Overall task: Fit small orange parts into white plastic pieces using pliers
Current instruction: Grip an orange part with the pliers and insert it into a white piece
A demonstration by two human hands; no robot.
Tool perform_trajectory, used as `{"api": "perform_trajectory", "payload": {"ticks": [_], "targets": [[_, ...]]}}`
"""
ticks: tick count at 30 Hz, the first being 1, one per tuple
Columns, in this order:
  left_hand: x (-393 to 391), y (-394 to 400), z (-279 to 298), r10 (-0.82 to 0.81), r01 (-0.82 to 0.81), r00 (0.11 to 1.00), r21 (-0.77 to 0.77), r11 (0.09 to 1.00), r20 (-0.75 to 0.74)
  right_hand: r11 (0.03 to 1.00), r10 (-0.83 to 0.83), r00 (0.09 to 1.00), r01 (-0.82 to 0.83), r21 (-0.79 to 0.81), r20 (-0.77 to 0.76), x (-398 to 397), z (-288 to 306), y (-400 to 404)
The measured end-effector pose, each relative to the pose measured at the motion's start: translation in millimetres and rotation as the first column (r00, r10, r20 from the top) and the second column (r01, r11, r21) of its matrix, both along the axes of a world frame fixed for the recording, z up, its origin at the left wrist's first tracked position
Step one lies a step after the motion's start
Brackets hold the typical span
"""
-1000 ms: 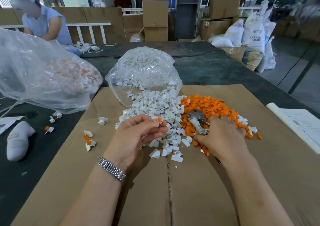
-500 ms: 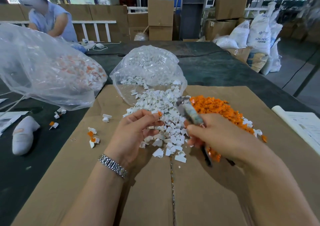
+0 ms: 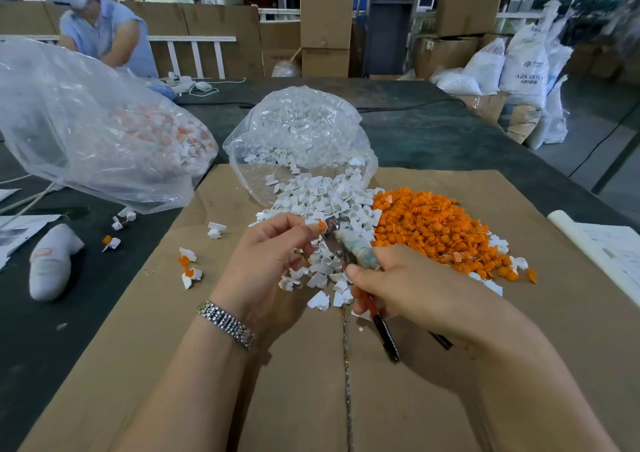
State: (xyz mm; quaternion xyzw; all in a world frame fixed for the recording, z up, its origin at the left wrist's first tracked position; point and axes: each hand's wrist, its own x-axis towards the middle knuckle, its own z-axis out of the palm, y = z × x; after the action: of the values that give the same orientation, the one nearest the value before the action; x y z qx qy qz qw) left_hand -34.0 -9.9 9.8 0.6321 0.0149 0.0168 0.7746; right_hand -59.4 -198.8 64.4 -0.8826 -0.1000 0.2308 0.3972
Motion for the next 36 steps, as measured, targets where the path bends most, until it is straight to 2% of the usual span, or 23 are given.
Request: {"api": "perform_trajectory", "payload": {"ticks": [7, 14, 20, 25, 28, 30, 33, 36], "targets": [[0.5, -2.3, -1.5, 0.006, -0.005, 1.000, 0.044, 0.999, -0.024, 1.000, -0.021, 1.000, 0.021, 0.008, 0.016, -1.1, -9.5, 8.5], [5.2, 2.7, -8.8, -0.026, 0.028, 0.999, 0.047, 0.999, -0.023, 0.995, -0.097, 0.981, 0.098, -0.002, 0.166, -7.1, -21.9, 21.6], [9.3, 5.4, -13.6, -0.004, 0.009, 0.999, 0.097, 0.995, -0.054, 0.981, -0.191, 0.958, 0.190, 0.025, 0.212, -6.1, -36.4, 33.8], [6.8, 3.4, -10.3, -0.006, 0.013, 0.998, 0.117, 0.993, -0.060, 0.981, -0.193, 0.971, 0.185, 0.066, 0.142, -1.2, -38.8, 30.1], [3.3, 1.5, -4.5, 0.015, -0.006, 0.998, 0.165, 0.986, -0.056, 0.968, -0.163, 0.987, 0.158, 0.196, 0.010, 0.2, -33.1, 20.3], [-0.9, -2.9, 0.4, 0.021, -0.018, 0.999, 0.087, 0.996, -0.043, 0.953, -0.130, 0.989, 0.145, 0.266, -0.075, 2.3, -26.3, 11.7], [-8.9, -8.3, 8.1, -0.011, 0.004, 0.999, -0.157, 0.988, -0.048, 0.939, -0.125, 0.982, 0.164, 0.303, -0.141, 3.1, -17.2, 2.8], [-9.7, -5.9, 7.6, -0.030, 0.029, 1.000, -0.116, 0.993, -0.008, 0.957, -0.190, 0.980, 0.197, 0.214, -0.053, 3.9, -12.6, -3.8]]}}
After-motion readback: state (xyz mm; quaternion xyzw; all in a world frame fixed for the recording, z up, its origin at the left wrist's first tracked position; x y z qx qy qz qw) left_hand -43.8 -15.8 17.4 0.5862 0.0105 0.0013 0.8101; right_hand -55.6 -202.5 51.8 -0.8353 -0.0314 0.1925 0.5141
